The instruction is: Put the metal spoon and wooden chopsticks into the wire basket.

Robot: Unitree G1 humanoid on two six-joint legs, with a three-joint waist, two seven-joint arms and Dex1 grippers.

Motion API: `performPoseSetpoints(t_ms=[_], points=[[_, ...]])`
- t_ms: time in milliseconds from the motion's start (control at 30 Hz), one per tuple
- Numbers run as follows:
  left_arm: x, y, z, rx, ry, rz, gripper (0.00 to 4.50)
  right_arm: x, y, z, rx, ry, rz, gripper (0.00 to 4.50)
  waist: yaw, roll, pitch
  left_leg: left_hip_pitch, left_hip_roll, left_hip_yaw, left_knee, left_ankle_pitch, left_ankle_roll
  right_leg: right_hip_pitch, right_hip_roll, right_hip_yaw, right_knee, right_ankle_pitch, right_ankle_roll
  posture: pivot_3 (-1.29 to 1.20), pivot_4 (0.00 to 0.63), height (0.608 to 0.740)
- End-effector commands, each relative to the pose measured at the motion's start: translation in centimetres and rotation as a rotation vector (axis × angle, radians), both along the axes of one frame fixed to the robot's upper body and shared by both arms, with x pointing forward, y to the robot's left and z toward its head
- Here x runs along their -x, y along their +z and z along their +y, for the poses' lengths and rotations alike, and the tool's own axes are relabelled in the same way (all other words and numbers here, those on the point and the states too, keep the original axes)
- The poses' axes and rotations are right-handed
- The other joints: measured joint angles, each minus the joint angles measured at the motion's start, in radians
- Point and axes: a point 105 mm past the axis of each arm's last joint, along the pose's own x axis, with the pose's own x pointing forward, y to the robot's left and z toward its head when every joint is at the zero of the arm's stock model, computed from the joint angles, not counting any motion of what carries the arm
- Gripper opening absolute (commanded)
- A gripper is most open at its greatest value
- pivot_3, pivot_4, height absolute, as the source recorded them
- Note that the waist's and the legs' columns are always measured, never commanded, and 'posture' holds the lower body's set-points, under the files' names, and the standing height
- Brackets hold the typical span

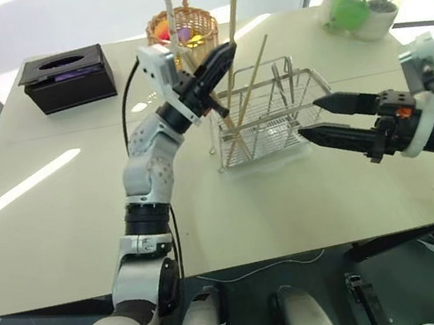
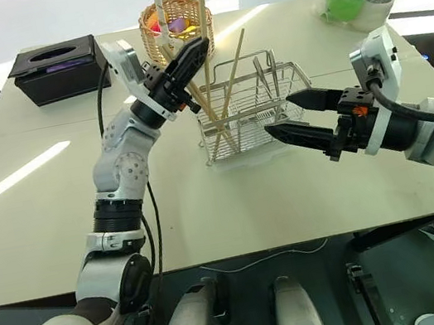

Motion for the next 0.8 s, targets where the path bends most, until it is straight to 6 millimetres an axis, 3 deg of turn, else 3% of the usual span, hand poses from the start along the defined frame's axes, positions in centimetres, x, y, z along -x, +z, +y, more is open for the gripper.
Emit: performPoseSetpoints(t_ms=[33, 200, 333, 500, 633, 667, 733, 800], points=[[0.6, 0.7, -0.5, 0.003, -0.012, -0.051, 0.04, 0.3, 1.2, 0.3, -0.007, 0.01, -0.07, 4.5, 0.001, 0.0, 0.0, 0.0, 0.0, 0.0, 0.0, 0.0, 0.0, 0.0, 0.0, 0.0, 0.0, 0.0, 0.0, 0.0, 0.15, 0.74], [0.9, 0.7, -0.9, 0.002, -0.03, -0.053, 2.01, 0.3, 1.2, 0.3, -0.008, 0.008, -0.073, 4.5, 0.0, 0.0, 0.0, 0.0, 0.0, 0.0, 0.0, 0.0, 0.0, 0.0, 0.0, 0.0, 0.0, 0.0, 0.0, 0.0, 0.15, 0.74], [1.1, 1.5, -0.8, 0.019, -0.021, -0.067, 3.95, 0.3, 1.2, 0.2, -0.008, 0.005, -0.072, 4.5, 0.0, 0.0, 0.0, 0.0, 0.0, 0.0, 0.0, 0.0, 0.0, 0.0, 0.0, 0.0, 0.0, 0.0, 0.0, 0.0, 0.15, 0.74], [1.2, 5.5, 0.4, 0.094, 0.0, -0.081, 3.95, -0.5, 1.2, -0.6, -0.018, -0.05, -0.092, 4.5, 0.0, 0.0, 0.0, 0.0, 0.0, 0.0, 0.0, 0.0, 0.0, 0.0, 0.0, 0.0, 0.0, 0.0, 0.0, 0.0, 0.15, 0.74], [0.6, 9.7, 3.4, 0.165, 0.124, -0.067, 3.95, -1.9, 1.7, -2.3, -0.045, -0.166, -0.155, 4.5, -0.001, 0.0, 0.0, 0.0, 0.0, 0.0, 0.001, 0.0, 0.0, 0.0, 0.0, 0.0, 0.0, 0.0, 0.0, 0.0, 0.15, 0.74], [0.6, 10.6, 4.9, 0.18, 0.164, -0.078, 3.95, -2.3, 1.7, -2.7, -0.048, -0.195, -0.172, 4.5, -0.001, 0.0, 0.0, 0.0, 0.0, 0.0, 0.0, 0.0, 0.0, 0.0, 0.001, 0.0, 0.0, 0.0, 0.0, 0.0, 0.15, 0.74], [0.6, 11.3, 7.4, 0.166, 0.248, -0.081, 3.95, -3.0, 1.5, -3.4, -0.052, -0.247, -0.199, 4.5, -0.004, 0.0, 0.0, 0.0, 0.0, 0.0, 0.0, 0.0, 0.0, 0.0, 0.001, 0.0, 0.001, 0.0, 0.0, 0.0, 0.15, 0.74], [0.6, 11.2, 8.6, 0.138, 0.296, -0.071, 3.95, -3.4, 1.2, -3.7, -0.053, -0.272, -0.212, 4.5, -0.005, 0.001, 0.0, 0.0, 0.0, 0.0, 0.0, 0.0, 0.0, -0.001, 0.002, 0.0, 0.001, 0.0, 0.0, 0.0, 0.15, 0.74]])
